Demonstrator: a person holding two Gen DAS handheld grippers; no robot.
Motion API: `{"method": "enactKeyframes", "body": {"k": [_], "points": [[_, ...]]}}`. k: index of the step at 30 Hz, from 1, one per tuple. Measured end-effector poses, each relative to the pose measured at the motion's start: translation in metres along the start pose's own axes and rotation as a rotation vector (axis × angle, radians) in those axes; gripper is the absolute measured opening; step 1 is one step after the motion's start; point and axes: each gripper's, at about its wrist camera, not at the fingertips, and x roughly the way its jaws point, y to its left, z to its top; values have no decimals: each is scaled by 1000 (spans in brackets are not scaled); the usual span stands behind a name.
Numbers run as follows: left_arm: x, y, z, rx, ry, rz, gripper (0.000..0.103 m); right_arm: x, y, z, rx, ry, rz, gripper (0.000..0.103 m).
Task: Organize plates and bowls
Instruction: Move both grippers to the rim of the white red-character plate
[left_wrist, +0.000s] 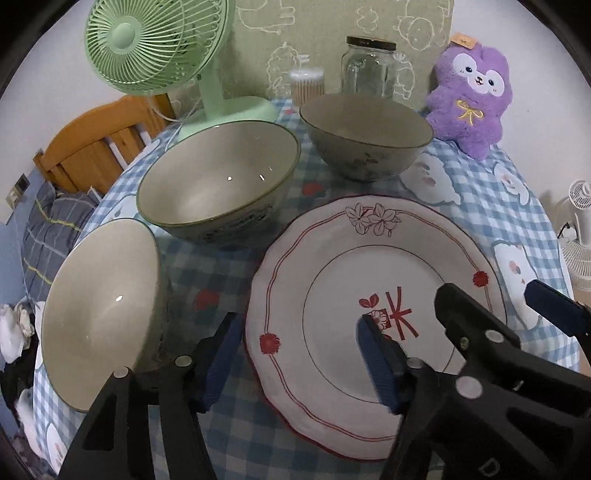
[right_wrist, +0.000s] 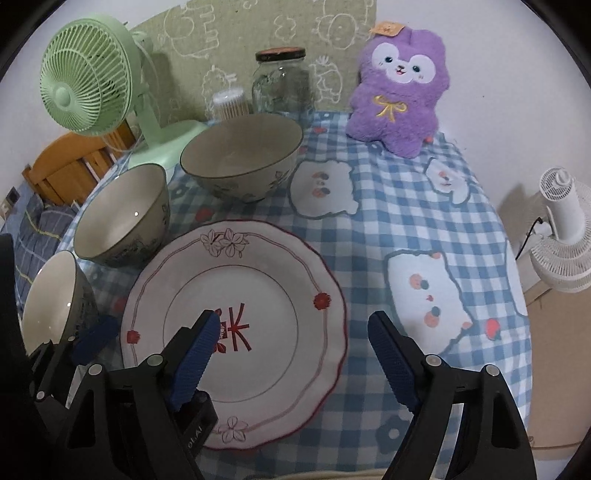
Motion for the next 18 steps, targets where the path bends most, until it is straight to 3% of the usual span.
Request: {"method": "enactKeyframes", "body": {"k": [8, 12, 18], "points": [[8, -5, -1, 33, 19, 22, 65, 16, -1, 3, 18, 37, -3, 81], [16, 3, 0, -23, 56, -20, 64, 21, -1, 3, 19, 51, 4, 78], [17, 2, -1, -39, 48, -19, 64, 32, -6, 3, 36, 80, 6, 72]]}}
